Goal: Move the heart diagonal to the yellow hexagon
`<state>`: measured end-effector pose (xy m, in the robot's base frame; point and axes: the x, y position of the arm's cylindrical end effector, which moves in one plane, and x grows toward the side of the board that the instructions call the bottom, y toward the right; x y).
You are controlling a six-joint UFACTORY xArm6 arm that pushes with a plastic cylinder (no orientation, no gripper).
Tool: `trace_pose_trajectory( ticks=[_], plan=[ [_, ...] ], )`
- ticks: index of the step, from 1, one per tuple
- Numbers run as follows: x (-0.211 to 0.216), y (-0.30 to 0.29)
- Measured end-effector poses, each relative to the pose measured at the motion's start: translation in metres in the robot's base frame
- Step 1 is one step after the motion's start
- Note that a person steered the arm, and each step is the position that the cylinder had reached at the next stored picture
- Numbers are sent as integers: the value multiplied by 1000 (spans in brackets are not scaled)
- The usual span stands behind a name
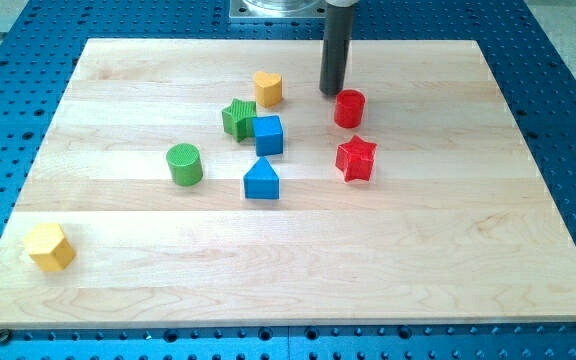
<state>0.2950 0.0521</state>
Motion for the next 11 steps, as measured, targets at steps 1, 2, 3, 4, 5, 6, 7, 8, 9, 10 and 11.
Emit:
trace_pose_trajectory(
  ticks=[1, 2, 3, 4, 5, 6, 7, 8, 9, 10, 11],
  plan=[
    [0, -72],
    [0, -139],
    [3, -190],
    [-10, -150],
    [-18, -67],
    [2, -89],
    [27, -143],
    [52, -160],
    [75, -160],
    [97, -168],
    [120, -193]
  ],
)
